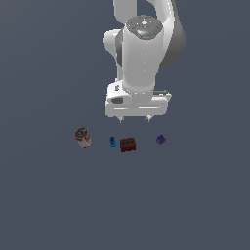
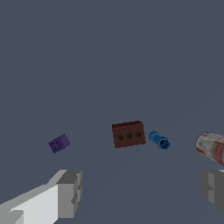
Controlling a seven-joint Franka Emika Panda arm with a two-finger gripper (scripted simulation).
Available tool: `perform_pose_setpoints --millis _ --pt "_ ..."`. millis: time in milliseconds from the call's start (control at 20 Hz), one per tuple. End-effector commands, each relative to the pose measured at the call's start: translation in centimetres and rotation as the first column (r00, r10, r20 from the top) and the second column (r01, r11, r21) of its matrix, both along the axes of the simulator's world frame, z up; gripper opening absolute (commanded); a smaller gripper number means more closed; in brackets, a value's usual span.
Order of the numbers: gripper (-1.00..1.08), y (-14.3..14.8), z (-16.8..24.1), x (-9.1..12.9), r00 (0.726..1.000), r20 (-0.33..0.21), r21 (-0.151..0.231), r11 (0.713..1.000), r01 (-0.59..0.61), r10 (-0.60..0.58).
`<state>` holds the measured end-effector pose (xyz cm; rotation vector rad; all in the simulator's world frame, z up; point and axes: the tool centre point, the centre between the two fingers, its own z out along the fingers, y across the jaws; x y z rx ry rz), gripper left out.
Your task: Pick up a designated object from a clutter of objects.
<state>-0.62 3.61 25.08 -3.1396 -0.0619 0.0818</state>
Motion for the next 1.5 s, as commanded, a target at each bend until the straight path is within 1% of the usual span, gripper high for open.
perform_pose_setpoints --millis 0,300,550,800,1150,1300,1450 --pt "1.0 1.5 -1.9 0.0 0.999 0.004 -0.007 0.999 -0.044 0.044" --pt "1.0 6.0 -7.3 -0.6 0.984 0.018 -0.019 0.984 -0.176 0.177" --pt "1.0 9.9 -11.7 -2.0 0.957 0.03 -0.019 0.958 -0.287 0.288" --pt "1.0 12.9 -14.9 -3.5 0.928 0.041 -0.012 0.928 -0.371 0.371" --pt "1.0 15.3 -17.4 -5.2 0.898 0.05 -0.002 0.899 -0.438 0.437" --pt "1.0 15.7 -17.8 -5.5 0.892 0.052 0.0 0.893 -0.449 0.449" --pt "1.0 15.7 -17.8 -5.5 0.892 0.051 0.0 0.894 -0.449 0.448"
